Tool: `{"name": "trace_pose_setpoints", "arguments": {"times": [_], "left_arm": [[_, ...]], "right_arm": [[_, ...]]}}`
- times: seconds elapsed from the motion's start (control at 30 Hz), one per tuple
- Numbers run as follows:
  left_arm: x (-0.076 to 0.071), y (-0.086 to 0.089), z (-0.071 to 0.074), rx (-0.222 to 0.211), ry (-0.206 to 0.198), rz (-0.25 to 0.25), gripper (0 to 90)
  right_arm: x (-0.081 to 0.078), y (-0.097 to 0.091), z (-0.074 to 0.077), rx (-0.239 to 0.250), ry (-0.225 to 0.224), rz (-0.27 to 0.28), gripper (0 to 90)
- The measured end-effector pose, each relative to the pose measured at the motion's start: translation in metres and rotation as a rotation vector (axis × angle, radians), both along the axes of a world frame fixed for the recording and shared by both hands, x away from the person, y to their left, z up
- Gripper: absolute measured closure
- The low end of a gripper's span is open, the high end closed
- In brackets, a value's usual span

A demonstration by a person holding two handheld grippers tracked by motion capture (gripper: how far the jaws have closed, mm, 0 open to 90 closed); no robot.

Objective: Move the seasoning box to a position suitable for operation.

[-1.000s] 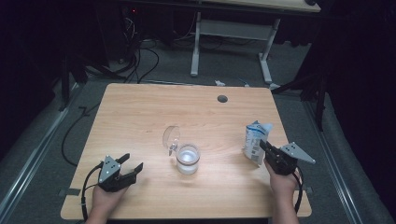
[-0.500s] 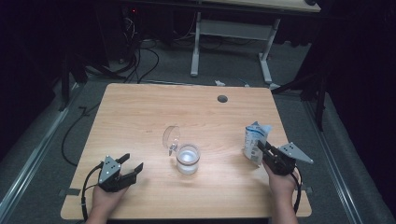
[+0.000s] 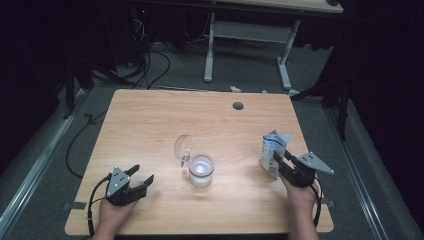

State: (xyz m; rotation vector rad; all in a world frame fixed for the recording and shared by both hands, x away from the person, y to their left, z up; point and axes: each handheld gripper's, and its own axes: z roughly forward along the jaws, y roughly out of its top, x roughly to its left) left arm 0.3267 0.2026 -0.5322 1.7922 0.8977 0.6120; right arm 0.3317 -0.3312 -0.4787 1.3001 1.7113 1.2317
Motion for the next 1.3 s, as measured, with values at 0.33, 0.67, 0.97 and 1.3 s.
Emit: {"name": "trace_pose_setpoints", "arguments": {"times": [0.33, 0.67, 0.97, 1.3], "left_arm": [[0.001, -0.001, 0.000, 0.004, 0.011, -0.006, 34.0], [0.001, -0.001, 0.000, 0.013, 0.021, -0.009, 34.0], [0.001, -0.004, 0.000, 0.033, 0.016, -0.016, 34.0], [0.001, -0.005, 0.000, 0.047, 0.019, -0.023, 34.8]], "right_arm": [[-0.003, 0.000, 0.000, -0.005, 0.029, -0.010, 54.5], [-0.019, -0.002, -0.001, -0.029, 0.038, -0.043, 52.1], [-0.035, -0.003, 0.002, -0.032, 0.023, -0.061, 50.8], [-0.043, 0.002, -0.003, -0.057, 0.027, -0.062, 51.0]]}}
